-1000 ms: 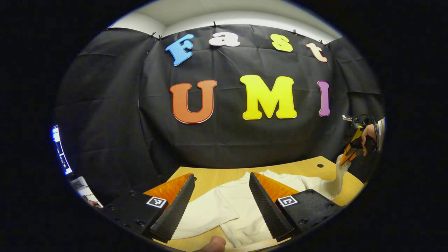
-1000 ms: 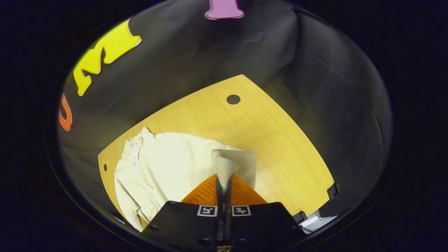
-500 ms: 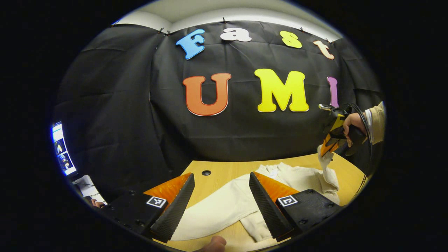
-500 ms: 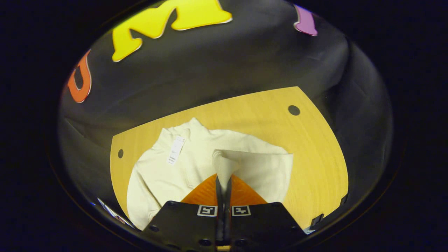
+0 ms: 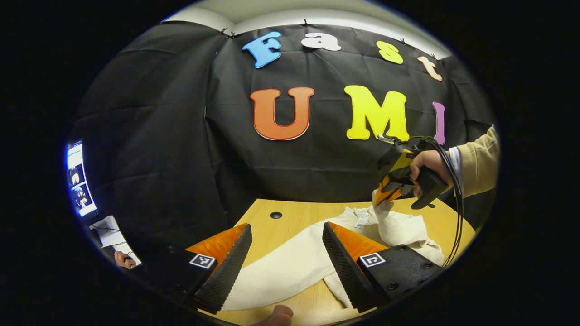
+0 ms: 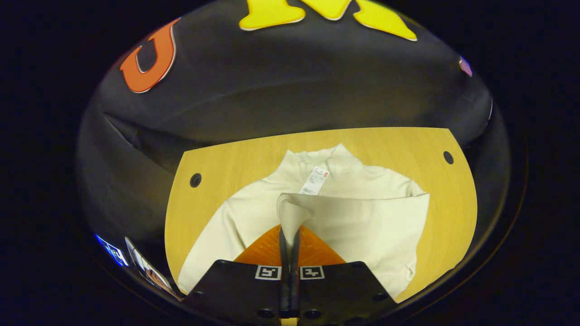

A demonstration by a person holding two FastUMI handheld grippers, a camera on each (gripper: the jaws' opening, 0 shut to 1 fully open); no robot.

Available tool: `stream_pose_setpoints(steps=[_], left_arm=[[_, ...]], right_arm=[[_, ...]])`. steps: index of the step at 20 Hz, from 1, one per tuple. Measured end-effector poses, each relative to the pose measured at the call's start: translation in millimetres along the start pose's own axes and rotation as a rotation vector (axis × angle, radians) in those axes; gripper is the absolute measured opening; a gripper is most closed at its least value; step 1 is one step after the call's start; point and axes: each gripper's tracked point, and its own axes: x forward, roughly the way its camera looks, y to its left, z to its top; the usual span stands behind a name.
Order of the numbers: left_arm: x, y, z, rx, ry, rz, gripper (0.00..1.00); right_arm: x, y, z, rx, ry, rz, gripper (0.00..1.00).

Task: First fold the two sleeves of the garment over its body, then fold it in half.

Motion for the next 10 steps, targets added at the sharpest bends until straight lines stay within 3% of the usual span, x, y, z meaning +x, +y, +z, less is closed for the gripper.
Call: stream_pose_setpoints(steps=[6,10], left_arm=[[2,21,-15,-0.024,0.021,0.044,1.0],[-2,31,-33,-0.028,0.05,0.068,0.99]], right_arm=[[47,73,-29,-0.111,0.051,0.064,0.01],[66,88,-46,-0.214,0.071,0.014,0.01]])
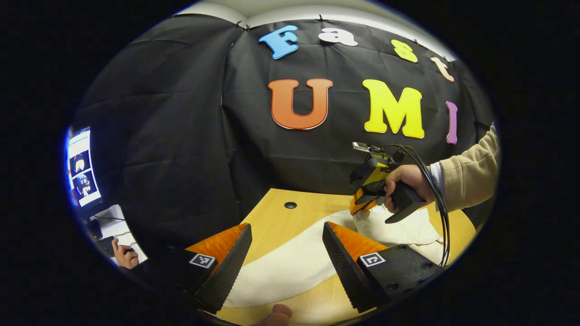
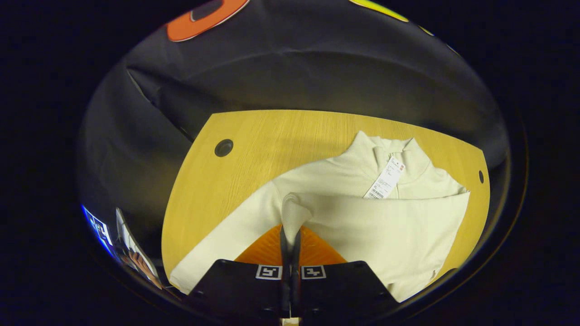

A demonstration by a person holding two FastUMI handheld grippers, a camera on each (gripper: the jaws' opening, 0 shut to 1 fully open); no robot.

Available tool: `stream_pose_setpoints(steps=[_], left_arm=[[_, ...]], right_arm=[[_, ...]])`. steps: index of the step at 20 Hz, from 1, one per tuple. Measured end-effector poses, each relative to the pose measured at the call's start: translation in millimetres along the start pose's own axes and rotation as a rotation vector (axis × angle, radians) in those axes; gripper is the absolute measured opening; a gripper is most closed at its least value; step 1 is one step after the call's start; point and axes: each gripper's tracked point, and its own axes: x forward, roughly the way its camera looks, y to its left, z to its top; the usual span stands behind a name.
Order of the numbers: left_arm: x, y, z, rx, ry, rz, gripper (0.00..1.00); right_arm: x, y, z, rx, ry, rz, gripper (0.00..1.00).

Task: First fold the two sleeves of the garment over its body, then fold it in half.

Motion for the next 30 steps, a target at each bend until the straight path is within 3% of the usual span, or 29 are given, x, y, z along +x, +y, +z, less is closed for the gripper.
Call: stream_pose_setpoints(steps=[8,11,12,14,15,16,22,27,30], left_arm=[[-6,13,-22,0.039,0.027,0.043,0.99],[-10,15,-33,0.05,0.039,0.06,0.99],[-11,15,-38,0.055,0.044,0.066,1.0],[-8,19,-49,0.051,0.068,0.089,0.99],[-7,21,-55,0.044,0.086,0.103,1.0],[-8,25,-60,0.036,0.104,0.12,0.99],[-14,46,-92,-0.048,0.172,0.204,0.99],[-24,85,-130,-0.088,0.265,0.35,1.0],[-32,107,-152,-0.135,0.311,0.443,0.99]], right_arm=[[7,9,-5,-0.031,-0.011,0.047,0.12],[-8,7,6,-0.013,-0.069,0.045,0.41],[-15,9,10,-0.004,-0.095,0.049,0.4],[-32,10,18,0.002,-0.138,0.073,0.62],[-43,5,22,0.002,-0.163,0.071,0.84],[-56,3,24,0.002,-0.186,0.083,0.89],[-142,-36,31,-0.058,-0.333,0.098,0.94],[-239,-108,32,-0.023,-0.604,0.048,0.94],[-291,-161,18,0.02,-0.726,-0.024,0.94]])
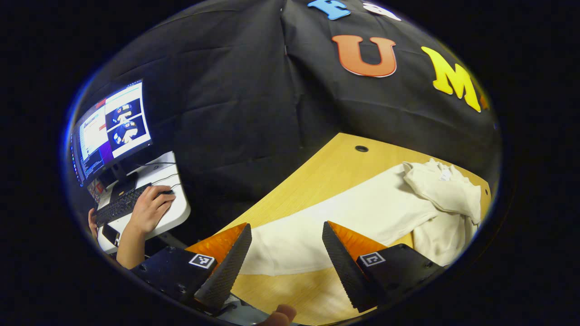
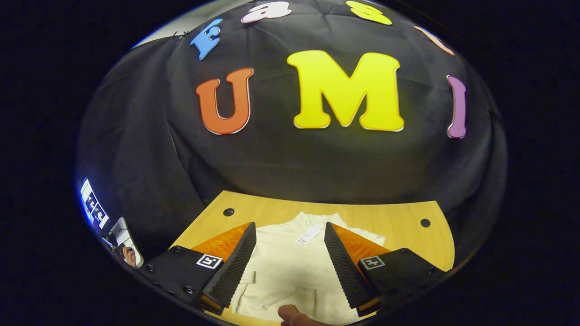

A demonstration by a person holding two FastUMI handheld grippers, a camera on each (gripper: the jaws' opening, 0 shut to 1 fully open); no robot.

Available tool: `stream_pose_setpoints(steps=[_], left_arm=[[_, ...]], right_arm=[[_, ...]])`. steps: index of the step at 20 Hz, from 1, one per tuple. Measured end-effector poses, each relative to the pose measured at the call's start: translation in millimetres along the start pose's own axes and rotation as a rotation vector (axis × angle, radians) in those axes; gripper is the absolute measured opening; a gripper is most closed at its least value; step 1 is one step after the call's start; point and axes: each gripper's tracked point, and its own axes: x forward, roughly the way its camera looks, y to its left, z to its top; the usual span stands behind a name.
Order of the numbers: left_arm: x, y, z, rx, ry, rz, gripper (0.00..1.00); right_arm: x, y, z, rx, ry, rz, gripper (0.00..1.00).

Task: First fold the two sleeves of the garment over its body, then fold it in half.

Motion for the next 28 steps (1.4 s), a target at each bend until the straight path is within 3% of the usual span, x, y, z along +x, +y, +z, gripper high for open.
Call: stream_pose_setpoints(steps=[2,6,12,16,20,25,28], left_arm=[[5,9,-10,-0.039,0.03,0.032,1.0],[22,34,-37,-0.145,0.124,0.134,0.99],[39,52,-64,-0.207,0.282,0.189,0.99],[50,47,-73,-0.25,0.365,0.165,0.99],[54,45,-72,-0.248,0.429,0.138,0.93],[57,41,-70,-0.258,0.494,0.114,0.76],[62,28,-64,-0.262,0.494,0.054,0.67]], right_arm=[[-23,-39,5,-0.005,-0.051,-0.075,0.94],[-61,-76,-4,-0.031,-0.038,-0.127,0.94],[-127,-85,18,-0.14,-0.178,-0.236,0.94],[-158,-50,12,-0.215,-0.216,-0.176,0.98],[-167,-28,9,-0.265,-0.264,-0.138,0.98],[-168,-31,-4,-0.267,-0.229,-0.122,0.98],[-169,-40,-3,-0.246,-0.231,-0.124,0.98]])
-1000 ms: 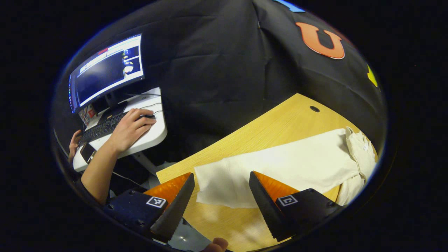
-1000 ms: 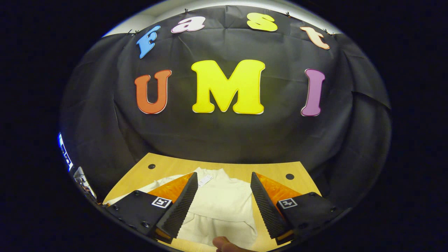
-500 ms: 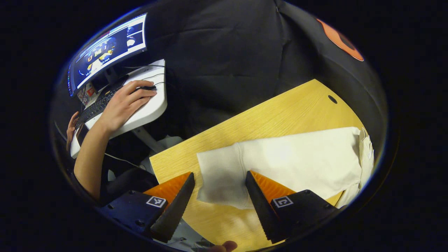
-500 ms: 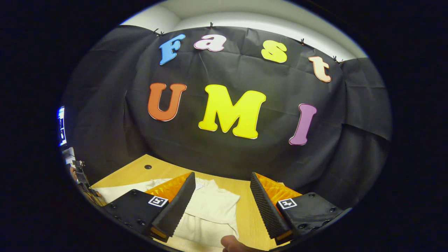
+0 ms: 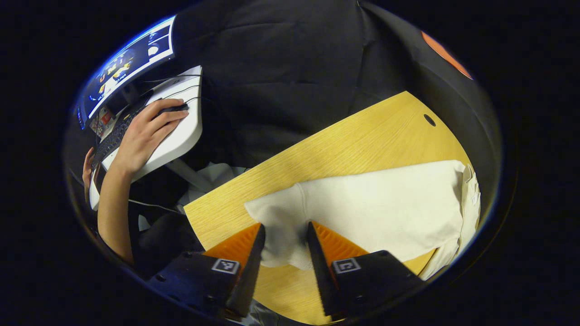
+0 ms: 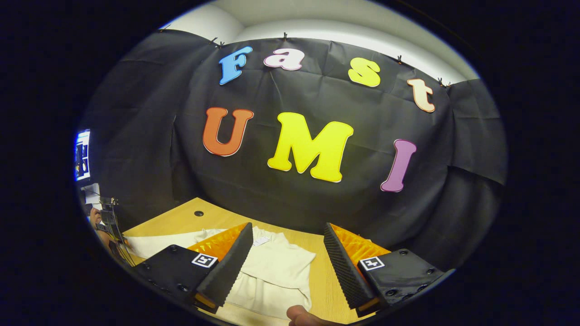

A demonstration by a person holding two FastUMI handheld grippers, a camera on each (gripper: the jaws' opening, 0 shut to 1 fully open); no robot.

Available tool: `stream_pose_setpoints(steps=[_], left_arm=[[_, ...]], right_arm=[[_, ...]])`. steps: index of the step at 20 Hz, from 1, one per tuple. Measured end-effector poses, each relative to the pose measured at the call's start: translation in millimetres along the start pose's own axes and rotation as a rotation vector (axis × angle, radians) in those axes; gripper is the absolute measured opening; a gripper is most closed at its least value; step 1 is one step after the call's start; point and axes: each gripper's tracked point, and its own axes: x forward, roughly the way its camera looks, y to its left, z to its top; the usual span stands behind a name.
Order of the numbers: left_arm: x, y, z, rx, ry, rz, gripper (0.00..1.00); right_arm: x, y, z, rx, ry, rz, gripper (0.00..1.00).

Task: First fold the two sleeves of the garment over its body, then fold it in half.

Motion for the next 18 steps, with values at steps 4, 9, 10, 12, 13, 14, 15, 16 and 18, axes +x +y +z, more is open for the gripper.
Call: stream_pose_setpoints(steps=[4,9,10,12,13,14,15,16,18], left_arm=[[-1,-3,1,0.03,0.018,-0.002,0.19],[-11,-7,4,0.006,0.029,0.006,0.04],[-16,-9,6,0.004,0.023,0.006,0.0],[-26,-12,13,0.007,0.015,0.009,0.04],[-32,-17,18,0.014,0.007,0.011,0.04],[-39,-21,22,0.021,0.003,0.009,0.04],[-46,-30,26,0.025,-0.004,0.0,0.04],[-54,-38,32,0.035,-0.015,-0.006,0.04],[-70,-59,44,0.061,-0.033,-0.022,0.04]], right_arm=[[4,-11,-6,0.006,0.011,0.0,0.98],[8,-23,-6,0.015,0.01,0.015,0.98],[10,-25,-7,0.014,0.011,0.021,0.98],[11,-28,-8,0.012,0.01,0.037,0.98],[12,-28,-8,0.009,0.008,0.047,0.98],[13,-29,-10,0.007,0.008,0.055,0.98],[15,-29,-10,0.01,0.01,0.068,0.98],[17,-30,-12,0.014,0.01,0.078,0.98],[19,-33,-12,0.022,0.007,0.091,0.98]])
